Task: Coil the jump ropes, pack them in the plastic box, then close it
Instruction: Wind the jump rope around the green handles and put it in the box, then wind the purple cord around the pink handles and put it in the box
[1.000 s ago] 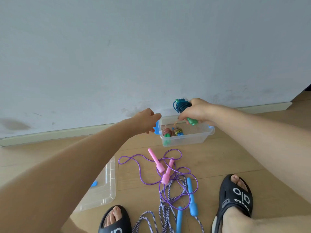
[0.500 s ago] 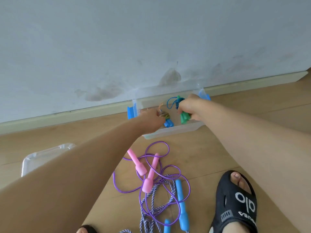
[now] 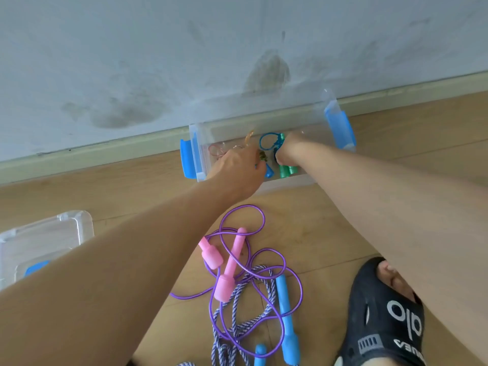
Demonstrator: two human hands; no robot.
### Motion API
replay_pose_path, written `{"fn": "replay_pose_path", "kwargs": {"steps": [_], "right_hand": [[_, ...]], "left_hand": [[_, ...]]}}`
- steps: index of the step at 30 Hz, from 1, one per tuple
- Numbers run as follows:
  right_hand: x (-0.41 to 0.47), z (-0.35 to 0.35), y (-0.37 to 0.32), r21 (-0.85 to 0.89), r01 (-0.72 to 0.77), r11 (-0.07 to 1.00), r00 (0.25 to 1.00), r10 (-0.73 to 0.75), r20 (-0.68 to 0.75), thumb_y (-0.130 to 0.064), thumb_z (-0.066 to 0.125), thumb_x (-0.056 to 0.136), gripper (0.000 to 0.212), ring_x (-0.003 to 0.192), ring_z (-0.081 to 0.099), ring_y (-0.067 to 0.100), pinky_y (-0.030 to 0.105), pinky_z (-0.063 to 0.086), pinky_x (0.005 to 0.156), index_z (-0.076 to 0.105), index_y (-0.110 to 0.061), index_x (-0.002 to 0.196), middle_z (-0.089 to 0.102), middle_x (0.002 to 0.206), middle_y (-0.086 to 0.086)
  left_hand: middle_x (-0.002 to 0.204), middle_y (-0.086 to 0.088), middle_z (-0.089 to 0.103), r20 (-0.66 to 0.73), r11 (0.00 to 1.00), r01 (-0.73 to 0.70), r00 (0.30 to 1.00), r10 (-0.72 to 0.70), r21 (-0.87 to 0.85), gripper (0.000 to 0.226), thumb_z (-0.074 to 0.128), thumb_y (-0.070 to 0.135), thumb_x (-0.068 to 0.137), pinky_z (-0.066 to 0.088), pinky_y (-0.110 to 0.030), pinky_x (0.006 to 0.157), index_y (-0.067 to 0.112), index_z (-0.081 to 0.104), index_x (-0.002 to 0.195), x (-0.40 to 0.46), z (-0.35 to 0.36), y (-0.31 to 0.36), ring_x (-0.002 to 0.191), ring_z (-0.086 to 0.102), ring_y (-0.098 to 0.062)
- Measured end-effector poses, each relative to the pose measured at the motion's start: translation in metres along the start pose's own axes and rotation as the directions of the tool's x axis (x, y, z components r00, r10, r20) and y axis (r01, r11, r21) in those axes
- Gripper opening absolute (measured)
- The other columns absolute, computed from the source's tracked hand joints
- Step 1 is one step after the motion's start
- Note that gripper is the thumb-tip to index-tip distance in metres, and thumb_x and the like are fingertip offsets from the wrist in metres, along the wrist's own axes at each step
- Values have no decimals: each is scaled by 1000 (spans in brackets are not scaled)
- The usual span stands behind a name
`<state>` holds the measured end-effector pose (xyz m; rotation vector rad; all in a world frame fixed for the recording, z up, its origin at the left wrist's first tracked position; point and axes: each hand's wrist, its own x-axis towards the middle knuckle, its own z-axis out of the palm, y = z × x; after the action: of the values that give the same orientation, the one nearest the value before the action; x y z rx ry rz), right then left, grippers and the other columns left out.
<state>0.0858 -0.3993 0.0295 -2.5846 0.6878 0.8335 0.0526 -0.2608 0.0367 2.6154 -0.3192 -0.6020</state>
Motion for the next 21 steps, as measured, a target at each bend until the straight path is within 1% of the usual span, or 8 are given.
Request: {"fn": "replay_pose_path", "kwargs": {"steps": [2, 5, 9, 12, 15, 16, 18, 21], "right_hand": [[-5, -4, 1, -21, 24, 999, 997, -25, -77, -17, 50, 96, 36, 112, 59, 30, 31, 44, 83, 55, -5, 129, 59, 118, 14], [-25, -12, 2, 71, 107, 992, 969, -89, -229, -13, 50, 92, 37, 117, 58, 35, 33, 39, 77, 49, -7, 128, 58, 127, 16], [-80, -17, 0, 139, 308, 941, 857, -210, -471, -19, 53, 89, 27, 100, 61, 37, 36, 42, 71, 50, -8, 114, 63, 110, 14], [-129, -1, 3, 151, 423, 894, 777, -272, -568, -22, 55, 87, 14, 89, 59, 35, 36, 39, 66, 50, -12, 97, 63, 91, 8], [-174, 33, 13, 56, 549, 834, 675, -403, -618, -22, 58, 84, 11, 77, 59, 36, 35, 34, 59, 49, -15, 85, 61, 78, 7], [-186, 45, 17, -5, 576, 818, 665, -472, -579, -22, 58, 83, 12, 73, 59, 36, 36, 36, 57, 47, -16, 84, 59, 73, 6], [-203, 71, 27, -140, 628, 766, 691, -631, -353, -18, 56, 83, 15, 76, 60, 36, 36, 37, 57, 42, -20, 86, 53, 75, 2], [-209, 103, 37, -209, 741, 638, 662, -746, 69, -10, 54, 84, 22, 107, 57, 34, 40, 46, 71, 54, -18, 104, 52, 98, 3]], "left_hand": [[107, -13, 61, -102, 997, -65, 992, 70, 46, 22, 43, 27, 99, 48, -44, 81, 9, 53, 109, -12, -4, 2, 103, 52, -34], [102, -11, 59, -266, 952, -231, 923, 280, 200, 21, 48, 26, 97, 43, -42, 68, 8, 53, 108, -35, -13, 5, 91, 57, -37], [90, -7, 60, -236, 872, -374, 860, 453, 315, 18, 55, 25, 92, 36, -36, 54, 8, 55, 99, -82, -24, 2, 73, 60, -37], [98, -3, 62, -85, 897, -295, 937, 339, 331, 19, 47, 31, 97, 41, -36, 59, 14, 50, 104, -119, -21, -7, 83, 61, -34], [109, -4, 63, 89, 957, -81, 994, 59, 278, 16, 50, 27, 94, 41, -35, 68, 18, 50, 106, -149, -4, -31, 96, 61, -33], [114, -5, 63, 151, 968, -8, 988, -31, 250, 19, 52, 25, 92, 43, -36, 70, 20, 51, 110, -160, 4, -42, 99, 61, -33], [123, -5, 59, 270, 967, 63, 954, -131, 246, 37, 54, 20, 90, 47, -37, 74, 26, 50, 126, -180, 19, -62, 106, 61, -32], [132, 0, 48, 269, 923, 33, 952, -146, 384, 65, 56, 9, 88, 45, -35, 76, 35, 35, 144, -197, 29, -85, 116, 56, -27]]}}
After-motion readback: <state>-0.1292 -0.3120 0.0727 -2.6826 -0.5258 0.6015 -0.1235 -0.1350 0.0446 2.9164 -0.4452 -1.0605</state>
